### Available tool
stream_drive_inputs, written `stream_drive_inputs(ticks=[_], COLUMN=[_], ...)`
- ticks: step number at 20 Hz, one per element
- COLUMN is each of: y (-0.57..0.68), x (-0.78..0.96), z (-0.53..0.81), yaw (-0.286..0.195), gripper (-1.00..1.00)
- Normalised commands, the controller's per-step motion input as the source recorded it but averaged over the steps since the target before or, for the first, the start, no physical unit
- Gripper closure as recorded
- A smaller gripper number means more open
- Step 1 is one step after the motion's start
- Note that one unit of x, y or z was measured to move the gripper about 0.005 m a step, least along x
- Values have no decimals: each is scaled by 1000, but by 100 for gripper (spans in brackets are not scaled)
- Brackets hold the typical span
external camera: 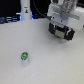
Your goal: Open the kcup holder, insert the kcup into the holder, and close the kcup holder
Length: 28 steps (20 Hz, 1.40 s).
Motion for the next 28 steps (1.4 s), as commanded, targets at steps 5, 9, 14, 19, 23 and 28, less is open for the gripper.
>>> stream_drive_inputs(ticks=[5,9,14,19,23,28], y=[-339,-415,-455,-276,-116,-250], x=[862,789,773,468,133,204], z=[159,122,118,70,147,272], yaw=[-76,-71,-73,-50,-63,-115], gripper=[100,100,100,-100,-100,-100])
